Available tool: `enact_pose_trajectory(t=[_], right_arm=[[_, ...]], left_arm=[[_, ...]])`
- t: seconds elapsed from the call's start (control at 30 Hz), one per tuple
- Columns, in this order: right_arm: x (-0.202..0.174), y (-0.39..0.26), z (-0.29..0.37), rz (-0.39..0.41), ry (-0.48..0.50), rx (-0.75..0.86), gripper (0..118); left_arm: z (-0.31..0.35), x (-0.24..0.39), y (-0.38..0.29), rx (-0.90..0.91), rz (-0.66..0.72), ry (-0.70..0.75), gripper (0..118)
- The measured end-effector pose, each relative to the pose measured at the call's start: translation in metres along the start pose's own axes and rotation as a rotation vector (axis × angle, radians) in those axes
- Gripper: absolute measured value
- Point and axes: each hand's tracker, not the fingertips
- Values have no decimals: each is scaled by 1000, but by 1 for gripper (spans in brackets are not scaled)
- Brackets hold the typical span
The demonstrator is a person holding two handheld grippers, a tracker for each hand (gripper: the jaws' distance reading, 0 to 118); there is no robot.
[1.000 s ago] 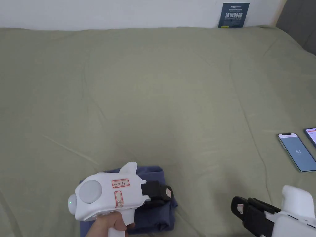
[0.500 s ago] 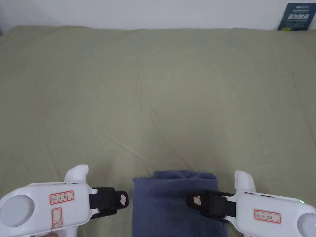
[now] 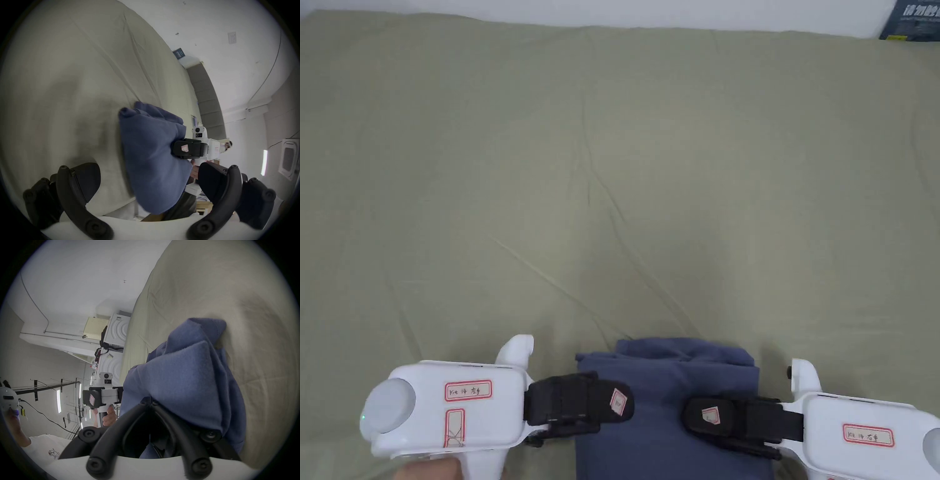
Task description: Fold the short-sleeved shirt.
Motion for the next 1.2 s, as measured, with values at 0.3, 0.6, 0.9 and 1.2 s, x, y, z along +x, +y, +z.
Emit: enact_pose_trajectory(t=[0.3, 0.6, 0.9, 1.2], right_arm=[[2, -1, -1, -28, 30, 8, 0], [-59, 7, 23, 147, -73, 99, 0], [-93, 44, 49, 209, -150, 235, 0], [-107, 74, 42, 227, -250, 297, 0]], left_arm=[[-2, -43, -1, 4, 64, -54, 32], [57, -21, 25, 50, 21, -17, 29], [308, -53, 103, 138, -1, 485, 29], [428, -103, 166, 160, 86, 660, 29]])
